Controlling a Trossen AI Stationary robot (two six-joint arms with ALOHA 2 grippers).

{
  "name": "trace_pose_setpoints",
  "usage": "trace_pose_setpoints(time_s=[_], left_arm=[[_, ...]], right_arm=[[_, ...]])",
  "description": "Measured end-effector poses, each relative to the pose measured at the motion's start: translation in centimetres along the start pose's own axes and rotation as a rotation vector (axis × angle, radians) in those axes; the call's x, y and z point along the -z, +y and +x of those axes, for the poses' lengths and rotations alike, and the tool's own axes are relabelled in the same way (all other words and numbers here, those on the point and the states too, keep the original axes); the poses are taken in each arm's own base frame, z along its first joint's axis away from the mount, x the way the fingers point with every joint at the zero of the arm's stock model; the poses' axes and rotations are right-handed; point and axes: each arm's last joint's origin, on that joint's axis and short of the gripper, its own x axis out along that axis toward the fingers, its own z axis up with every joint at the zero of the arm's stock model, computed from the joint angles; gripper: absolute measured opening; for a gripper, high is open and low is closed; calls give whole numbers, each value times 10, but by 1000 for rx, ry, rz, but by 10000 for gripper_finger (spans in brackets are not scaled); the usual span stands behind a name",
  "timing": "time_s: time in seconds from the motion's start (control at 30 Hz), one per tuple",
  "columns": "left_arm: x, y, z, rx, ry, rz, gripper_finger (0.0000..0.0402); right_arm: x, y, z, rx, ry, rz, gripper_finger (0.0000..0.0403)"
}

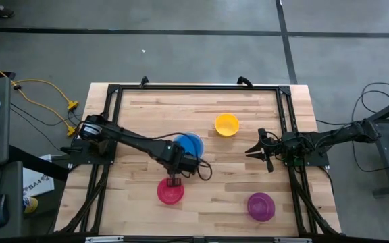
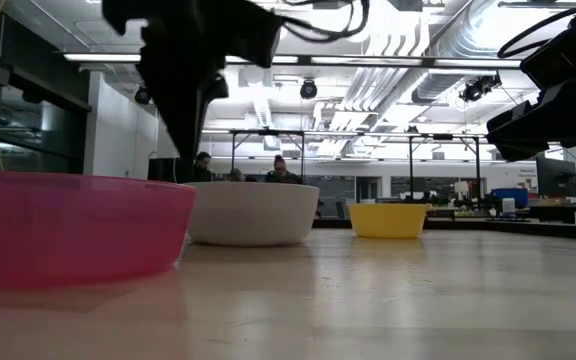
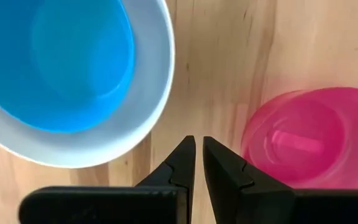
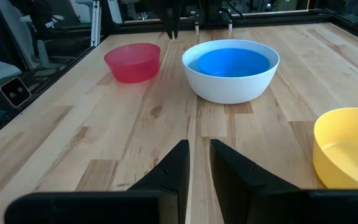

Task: Nest bowls inside each other
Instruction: Stack the pink bowl on top of the blue bowl

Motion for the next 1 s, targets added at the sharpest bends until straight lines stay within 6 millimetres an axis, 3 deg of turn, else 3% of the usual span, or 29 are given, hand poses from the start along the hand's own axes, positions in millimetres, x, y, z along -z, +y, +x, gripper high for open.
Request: trace_pose_setpoints(time_s=[0.17, 0.43, 0.6, 0.77, 1.0], left_arm=[[11, -2, 7, 31, -40, -11, 31], [32, -2, 1, 96, -29, 8, 35], [42, -7, 0, 177, -27, 94, 71], [45, -9, 2, 150, -36, 115, 113], [46, -14, 1, 105, -71, 205, 124]], right_arm=[[0, 0, 0, 0, 0, 0, 57], [0, 0, 0, 0, 0, 0, 57], [0, 0, 0, 0, 0, 0, 57], [0, 0, 0, -1, 0, 0, 57], [0, 0, 0, 0, 0, 0, 57]])
